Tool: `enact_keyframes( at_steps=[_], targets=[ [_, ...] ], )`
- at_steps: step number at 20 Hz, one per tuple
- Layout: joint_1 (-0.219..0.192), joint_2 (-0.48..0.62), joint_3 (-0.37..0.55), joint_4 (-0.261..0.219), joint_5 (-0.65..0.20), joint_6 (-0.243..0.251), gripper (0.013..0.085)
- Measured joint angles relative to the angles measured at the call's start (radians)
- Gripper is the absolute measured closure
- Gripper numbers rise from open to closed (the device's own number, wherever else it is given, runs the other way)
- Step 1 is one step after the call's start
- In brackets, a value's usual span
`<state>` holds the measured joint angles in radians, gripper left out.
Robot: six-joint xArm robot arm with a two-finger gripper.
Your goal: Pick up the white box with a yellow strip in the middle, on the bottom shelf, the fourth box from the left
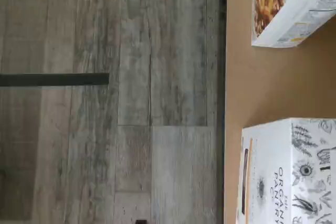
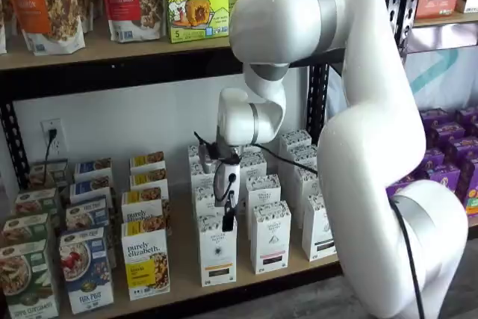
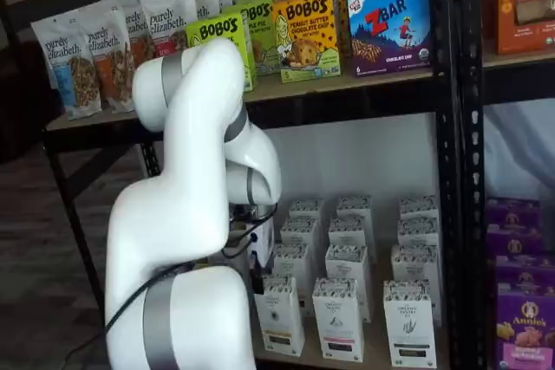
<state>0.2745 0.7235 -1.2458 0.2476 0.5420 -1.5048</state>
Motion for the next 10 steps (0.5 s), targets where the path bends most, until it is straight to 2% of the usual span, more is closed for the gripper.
enact_keyframes(
  at_steps=[5, 10],
  targets=[
    [-0.003, -0.018, 0.029, -0.017, 0.004, 0.011, 0.013],
    [0.002, -0.027, 0.065, 0.0, -0.063, -0.003, 0.013]
  ],
)
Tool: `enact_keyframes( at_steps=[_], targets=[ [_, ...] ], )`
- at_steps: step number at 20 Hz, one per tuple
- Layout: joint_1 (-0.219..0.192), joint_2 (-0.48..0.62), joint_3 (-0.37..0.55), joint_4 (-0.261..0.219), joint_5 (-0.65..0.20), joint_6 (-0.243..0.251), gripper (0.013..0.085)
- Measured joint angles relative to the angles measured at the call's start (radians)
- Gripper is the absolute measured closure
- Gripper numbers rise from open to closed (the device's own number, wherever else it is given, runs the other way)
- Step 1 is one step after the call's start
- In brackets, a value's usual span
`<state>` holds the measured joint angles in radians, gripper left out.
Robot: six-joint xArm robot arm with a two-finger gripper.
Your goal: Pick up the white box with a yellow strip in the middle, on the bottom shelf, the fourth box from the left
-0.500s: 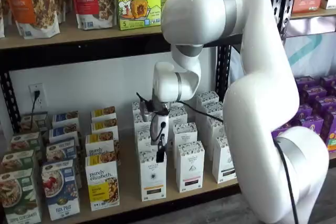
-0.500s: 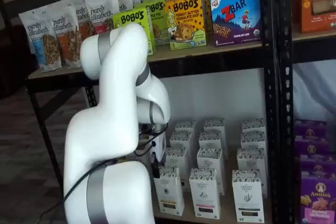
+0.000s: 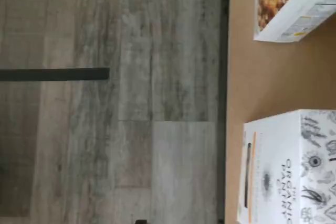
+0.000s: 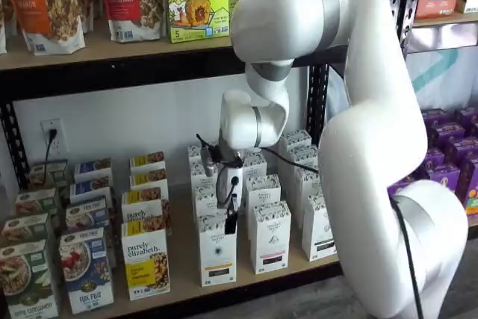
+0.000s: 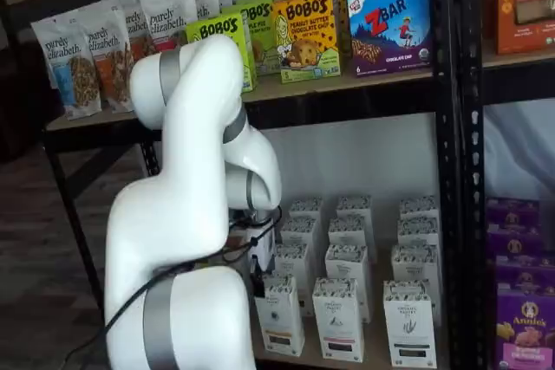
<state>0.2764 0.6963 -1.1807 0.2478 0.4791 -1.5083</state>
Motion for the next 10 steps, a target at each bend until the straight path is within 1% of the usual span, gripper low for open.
enact_keyframes(
  at_steps=[2, 6, 10],
  targets=[
    [0.004, 0.006, 0.008, 0.0, -0.04, 0.002, 0.013],
    [0.005, 0.03, -0.009, -0.003, -0.071, 0.005, 0.013],
    [-0.005, 0.053, -0.036, -0.031, -0.078, 0.02, 0.013]
  ],
)
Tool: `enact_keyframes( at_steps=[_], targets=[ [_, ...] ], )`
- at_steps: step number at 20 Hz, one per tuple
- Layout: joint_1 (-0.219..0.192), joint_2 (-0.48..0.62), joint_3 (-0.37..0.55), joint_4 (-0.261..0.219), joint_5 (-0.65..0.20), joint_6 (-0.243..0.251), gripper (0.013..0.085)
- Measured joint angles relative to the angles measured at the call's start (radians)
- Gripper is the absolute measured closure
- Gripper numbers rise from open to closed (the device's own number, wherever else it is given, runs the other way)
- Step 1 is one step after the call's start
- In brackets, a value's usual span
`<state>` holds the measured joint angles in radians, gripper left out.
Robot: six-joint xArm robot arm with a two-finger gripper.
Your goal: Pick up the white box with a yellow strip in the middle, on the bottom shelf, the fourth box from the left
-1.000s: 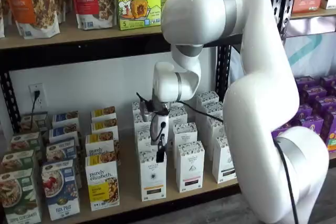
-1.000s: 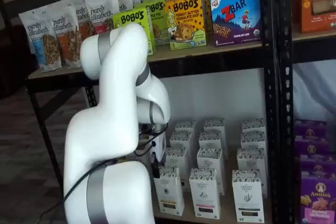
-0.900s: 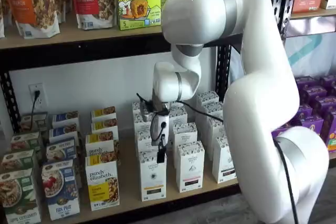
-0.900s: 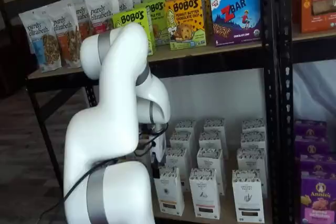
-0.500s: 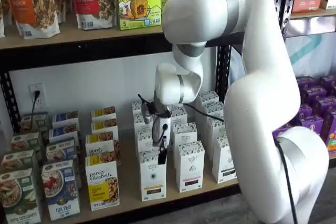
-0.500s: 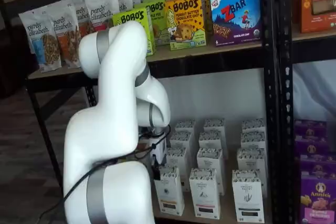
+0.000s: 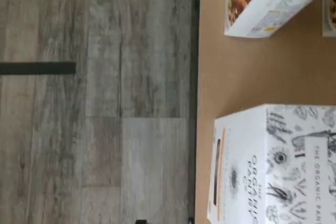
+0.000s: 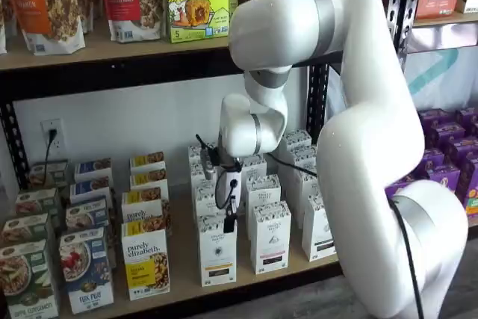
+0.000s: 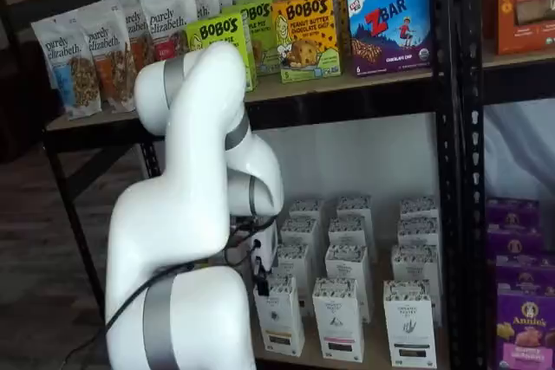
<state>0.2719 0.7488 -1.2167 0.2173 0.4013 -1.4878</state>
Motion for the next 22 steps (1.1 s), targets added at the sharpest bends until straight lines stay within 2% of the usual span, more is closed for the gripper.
enact_keyframes(
  at_steps=[8, 22],
  targets=[
    [-0.027, 0.06, -0.102, -0.058, 0.086, 0.029, 0.013],
    [-0.03, 0.148, -0.208, -0.084, 0.087, 0.05, 0.013]
  ],
)
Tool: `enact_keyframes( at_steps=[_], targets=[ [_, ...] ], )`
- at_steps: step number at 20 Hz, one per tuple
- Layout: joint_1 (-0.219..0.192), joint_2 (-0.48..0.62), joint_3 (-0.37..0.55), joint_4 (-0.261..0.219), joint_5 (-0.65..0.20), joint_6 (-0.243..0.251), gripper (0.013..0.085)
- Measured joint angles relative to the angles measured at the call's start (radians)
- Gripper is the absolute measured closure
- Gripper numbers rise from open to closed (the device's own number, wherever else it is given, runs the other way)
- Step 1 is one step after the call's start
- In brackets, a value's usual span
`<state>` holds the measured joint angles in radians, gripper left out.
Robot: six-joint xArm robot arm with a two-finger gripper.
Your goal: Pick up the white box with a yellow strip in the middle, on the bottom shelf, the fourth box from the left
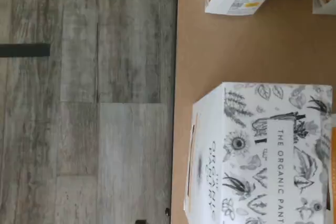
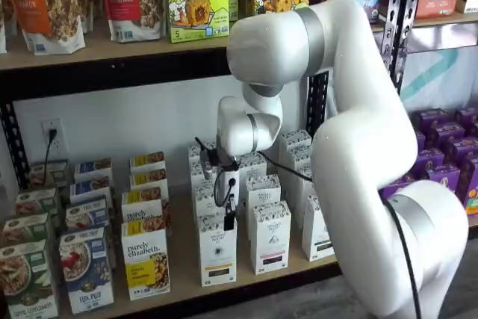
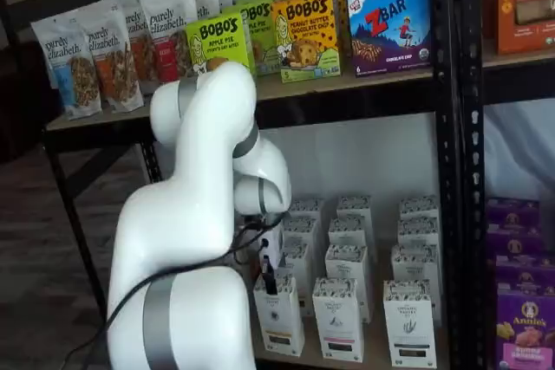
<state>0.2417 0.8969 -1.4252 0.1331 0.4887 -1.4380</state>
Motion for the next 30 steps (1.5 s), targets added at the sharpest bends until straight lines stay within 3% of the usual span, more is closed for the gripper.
enact_keyframes(
  at_steps=[30],
  targets=[
    [-0.002, 0.158, -0.171, -0.117, 0.047, 0.1, 0.013]
  ],
)
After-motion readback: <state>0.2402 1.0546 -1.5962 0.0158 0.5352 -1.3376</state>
